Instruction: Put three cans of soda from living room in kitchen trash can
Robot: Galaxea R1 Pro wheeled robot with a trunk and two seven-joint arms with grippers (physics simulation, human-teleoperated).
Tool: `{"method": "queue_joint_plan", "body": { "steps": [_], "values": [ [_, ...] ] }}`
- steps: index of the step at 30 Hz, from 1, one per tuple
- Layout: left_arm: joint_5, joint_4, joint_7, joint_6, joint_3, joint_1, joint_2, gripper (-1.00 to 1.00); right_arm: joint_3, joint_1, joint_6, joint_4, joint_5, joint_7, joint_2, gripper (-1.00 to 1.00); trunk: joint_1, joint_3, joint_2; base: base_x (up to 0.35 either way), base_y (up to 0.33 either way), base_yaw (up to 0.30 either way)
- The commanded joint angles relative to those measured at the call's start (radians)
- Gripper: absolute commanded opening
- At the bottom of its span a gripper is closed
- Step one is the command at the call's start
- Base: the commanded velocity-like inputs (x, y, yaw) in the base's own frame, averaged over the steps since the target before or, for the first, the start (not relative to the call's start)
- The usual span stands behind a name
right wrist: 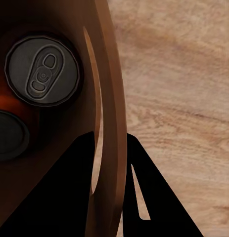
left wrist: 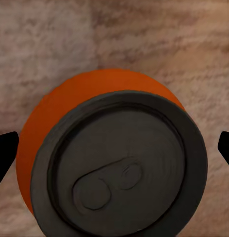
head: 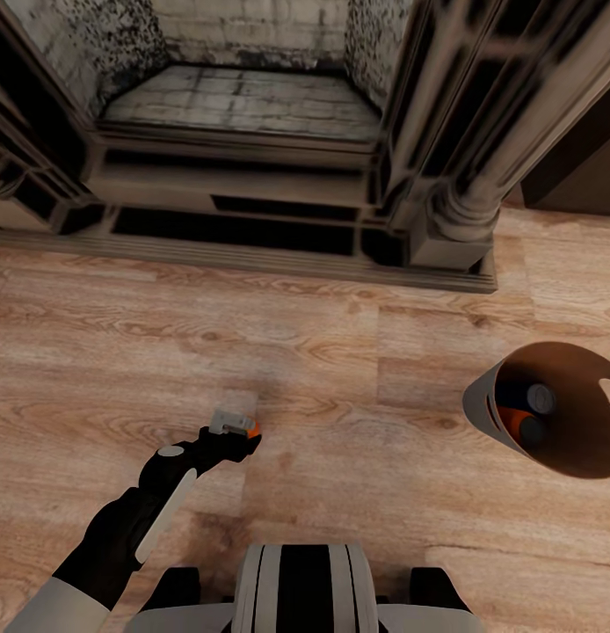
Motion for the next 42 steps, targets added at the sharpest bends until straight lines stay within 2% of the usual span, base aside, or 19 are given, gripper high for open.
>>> {"method": "queue_joint_plan", "body": {
  "steps": [1,4,5,12,35,37,39,42],
  "values": [
    [0.0,0.0,0.0,0.0,0.0,0.0,0.0,1.0,0.0,-0.001,0.004,0.0,-0.01,0.002,0.0,-1.0,0.0,0.0,0.0,0.0,0.0,0.0],
    [0.0,0.0,0.0,0.0,0.0,0.0,0.0,1.0,0.0,0.0,0.004,0.0,-0.01,0.002,0.0,-1.0,0.0,-0.002,0.0,0.0,0.0,0.0],
    [0.0,0.0,-0.001,-0.001,0.001,0.0,0.0,-1.0,0.0,0.001,0.004,0.0,-0.01,0.002,0.0,-1.0,0.0,-0.002,0.0,0.0,0.0,0.0],
    [0.0,0.001,-0.002,-0.037,0.001,0.0,0.0,-1.0,0.0,0.002,0.004,0.001,-0.008,0.002,-0.001,-1.0,0.0,-0.002,0.0,0.0,0.0,0.0],
    [0.002,0.0,-0.015,-0.009,0.005,0.0,0.002,-1.0,0.003,0.003,0.004,0.0,-0.009,0.002,0.002,-1.0,-0.01,0.087,0.005,0.0,0.0,0.0],
    [0.003,-0.003,-0.031,-0.001,0.005,0.0,0.005,-1.0,0.004,0.003,0.004,0.0,-0.009,0.002,0.002,-1.0,-0.011,0.094,0.006,0.0,0.0,0.0],
    [0.004,-0.003,-0.078,0.01,0.006,0.0,0.008,-1.0,0.006,0.003,0.004,0.0,-0.01,0.002,0.002,-1.0,-0.012,0.102,0.006,0.0,0.0,0.0],
    [0.003,-0.004,-0.121,0.027,0.007,0.0,0.009,-1.0,0.007,0.003,0.004,0.0,-0.01,0.002,0.0,-1.0,-0.024,0.111,0.027,0.0,0.0,0.0]
  ]
}}
